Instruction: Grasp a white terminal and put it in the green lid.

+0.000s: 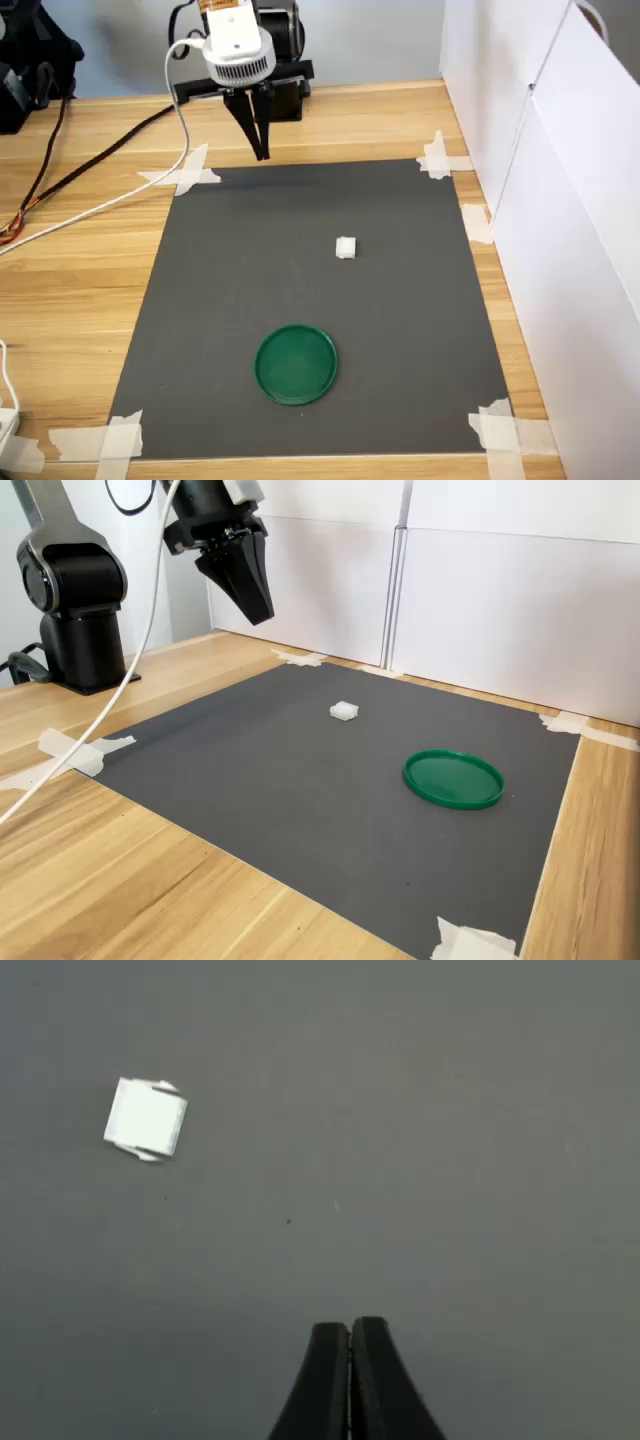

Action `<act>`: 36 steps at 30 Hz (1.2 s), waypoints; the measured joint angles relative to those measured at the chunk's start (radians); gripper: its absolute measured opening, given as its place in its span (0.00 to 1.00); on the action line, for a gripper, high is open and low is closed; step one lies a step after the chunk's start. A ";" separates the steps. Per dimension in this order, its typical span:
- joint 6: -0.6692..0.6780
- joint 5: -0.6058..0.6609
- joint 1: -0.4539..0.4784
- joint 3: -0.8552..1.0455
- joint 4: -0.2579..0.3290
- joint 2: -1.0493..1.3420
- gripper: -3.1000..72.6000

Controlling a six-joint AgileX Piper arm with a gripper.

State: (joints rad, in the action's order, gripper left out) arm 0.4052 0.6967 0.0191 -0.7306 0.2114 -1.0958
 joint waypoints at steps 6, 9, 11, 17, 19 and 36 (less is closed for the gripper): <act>-0.050 0.046 0.000 -0.045 -0.012 -0.063 0.01; -0.056 0.046 0.000 -0.061 -0.021 -0.076 0.01; -0.057 0.046 0.000 -0.065 -0.022 -0.080 0.01; -0.057 0.047 0.000 -0.067 -0.023 -0.083 0.01; -0.057 0.047 0.000 -0.067 -0.023 -0.083 0.01; -0.058 0.057 0.000 -0.107 -0.023 -0.130 0.01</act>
State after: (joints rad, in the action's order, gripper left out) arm 0.3469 0.7540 0.0191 -0.8373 0.1882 -1.2258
